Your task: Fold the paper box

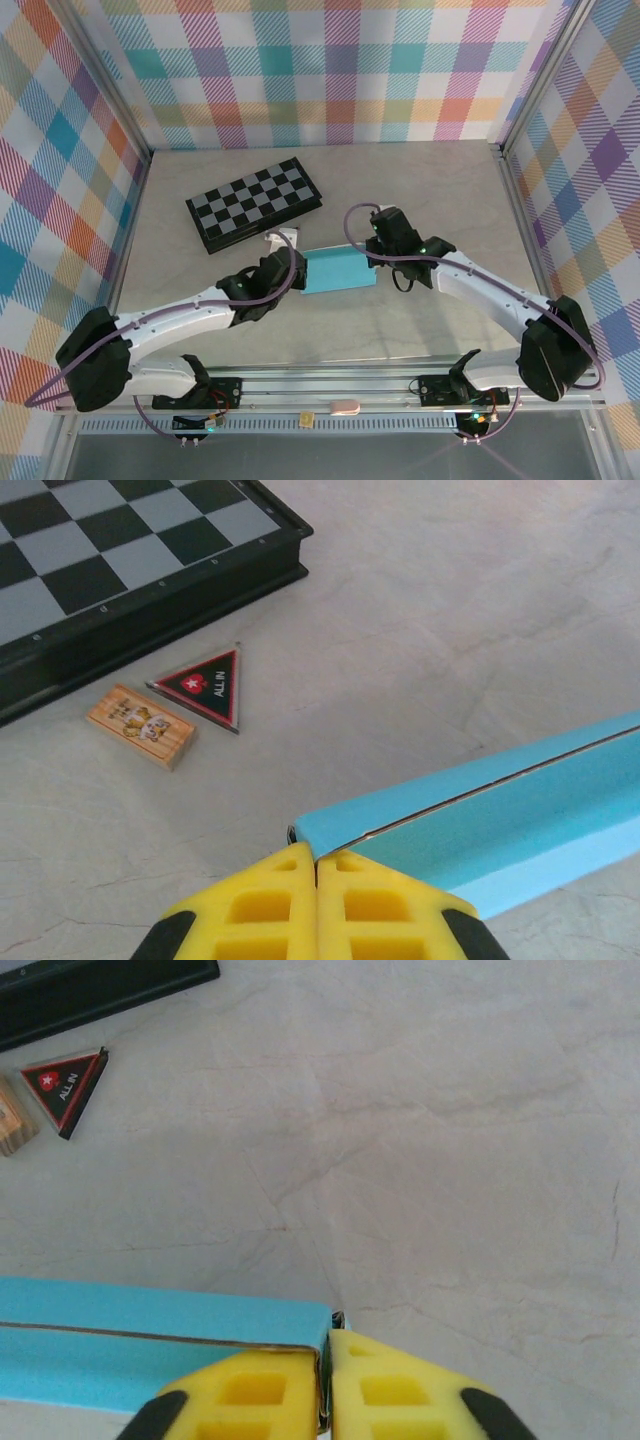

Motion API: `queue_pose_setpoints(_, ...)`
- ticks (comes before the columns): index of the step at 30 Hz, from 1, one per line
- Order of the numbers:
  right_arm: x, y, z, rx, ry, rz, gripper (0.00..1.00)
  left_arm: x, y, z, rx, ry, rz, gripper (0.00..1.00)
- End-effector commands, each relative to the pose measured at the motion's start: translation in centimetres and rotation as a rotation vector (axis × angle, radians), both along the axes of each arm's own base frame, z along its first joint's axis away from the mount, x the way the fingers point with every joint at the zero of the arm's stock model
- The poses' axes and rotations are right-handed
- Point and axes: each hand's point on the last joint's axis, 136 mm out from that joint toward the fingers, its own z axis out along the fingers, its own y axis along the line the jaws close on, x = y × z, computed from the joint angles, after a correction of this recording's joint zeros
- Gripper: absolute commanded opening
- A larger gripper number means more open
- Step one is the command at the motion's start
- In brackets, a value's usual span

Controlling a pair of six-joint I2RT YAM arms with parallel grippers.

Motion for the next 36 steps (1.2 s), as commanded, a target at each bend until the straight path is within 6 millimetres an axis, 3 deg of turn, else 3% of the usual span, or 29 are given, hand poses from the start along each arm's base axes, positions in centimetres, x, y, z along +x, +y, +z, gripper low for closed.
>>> queue_pose_setpoints(1,-2.4,0.8,0.3,0.092,0.129,-0.011,0.19,-1.5,0.8,-3.4,0.135,0.067,0.023,0.0)
queue_pose_setpoints(7,-4.1,0.5,1.7,0.203,0.214,-0.098,0.44,-1.6,0.1,-3.5,0.178,0.053,0.048,0.0)
queue_pose_setpoints(14,-4.8,-0.5,4.2,0.355,0.241,-0.204,0.55,-2.1,0.4,-3.7,0.208,0.052,0.076,0.0)
queue_pose_setpoints(18,-4.6,-2.0,5.5,0.494,0.28,-0.371,0.64,-2.3,0.5,-3.4,0.204,0.044,0.08,0.0)
queue_pose_setpoints(24,-2.6,-2.5,6.1,0.841,0.369,-0.599,0.68,-2.5,0.0,-3.1,0.195,0.034,0.077,0.0)
queue_pose_setpoints(30,-2.2,-1.6,4.0,1.035,0.545,-0.752,0.69,-2.9,0.1,-3.2,0.225,0.04,0.076,0.0)
queue_pose_setpoints(36,-1.9,-1.9,1.8,1.11,0.577,-0.836,0.68,-2.9,0.0,-3.2,0.226,0.043,0.076,0.0)
